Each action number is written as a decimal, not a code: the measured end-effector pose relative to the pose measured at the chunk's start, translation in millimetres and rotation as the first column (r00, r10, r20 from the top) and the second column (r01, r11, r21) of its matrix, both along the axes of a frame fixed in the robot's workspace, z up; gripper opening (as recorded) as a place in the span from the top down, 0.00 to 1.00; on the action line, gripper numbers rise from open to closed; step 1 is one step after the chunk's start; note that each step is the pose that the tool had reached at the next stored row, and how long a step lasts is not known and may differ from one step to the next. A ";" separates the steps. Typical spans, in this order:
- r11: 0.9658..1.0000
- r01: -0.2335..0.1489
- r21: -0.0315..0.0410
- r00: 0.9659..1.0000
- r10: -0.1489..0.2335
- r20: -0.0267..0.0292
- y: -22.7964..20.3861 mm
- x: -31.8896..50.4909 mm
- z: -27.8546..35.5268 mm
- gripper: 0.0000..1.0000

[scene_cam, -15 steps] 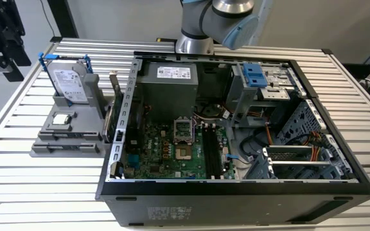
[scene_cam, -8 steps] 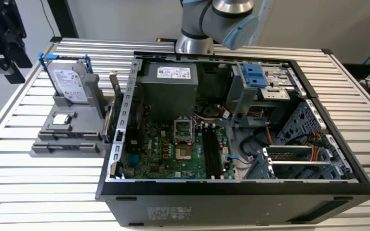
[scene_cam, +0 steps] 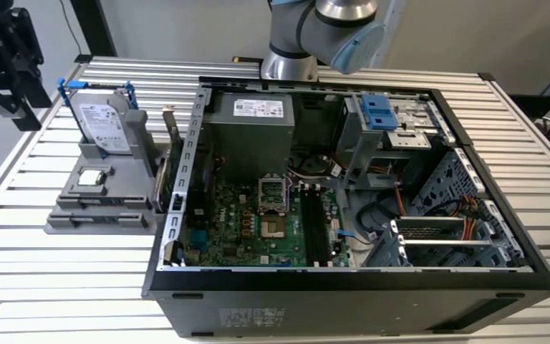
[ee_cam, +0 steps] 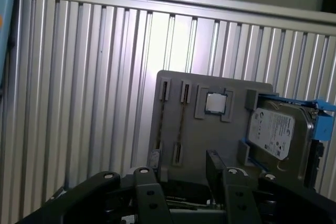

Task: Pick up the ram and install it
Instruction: 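Pick up the ram and move it above insertion slot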

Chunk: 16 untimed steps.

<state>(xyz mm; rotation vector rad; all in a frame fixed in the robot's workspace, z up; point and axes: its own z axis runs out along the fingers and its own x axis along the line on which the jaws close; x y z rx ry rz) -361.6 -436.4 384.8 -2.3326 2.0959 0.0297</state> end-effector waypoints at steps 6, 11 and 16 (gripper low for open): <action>1.000 0.014 0.000 1.000 -0.014 -0.002 0.0 0.0 -6.4 0.00; 1.000 0.019 0.000 1.000 -0.019 -0.002 0.0 0.2 -10.5 0.00; 1.000 0.023 0.000 1.000 -0.023 -0.002 0.0 0.5 -16.5 0.00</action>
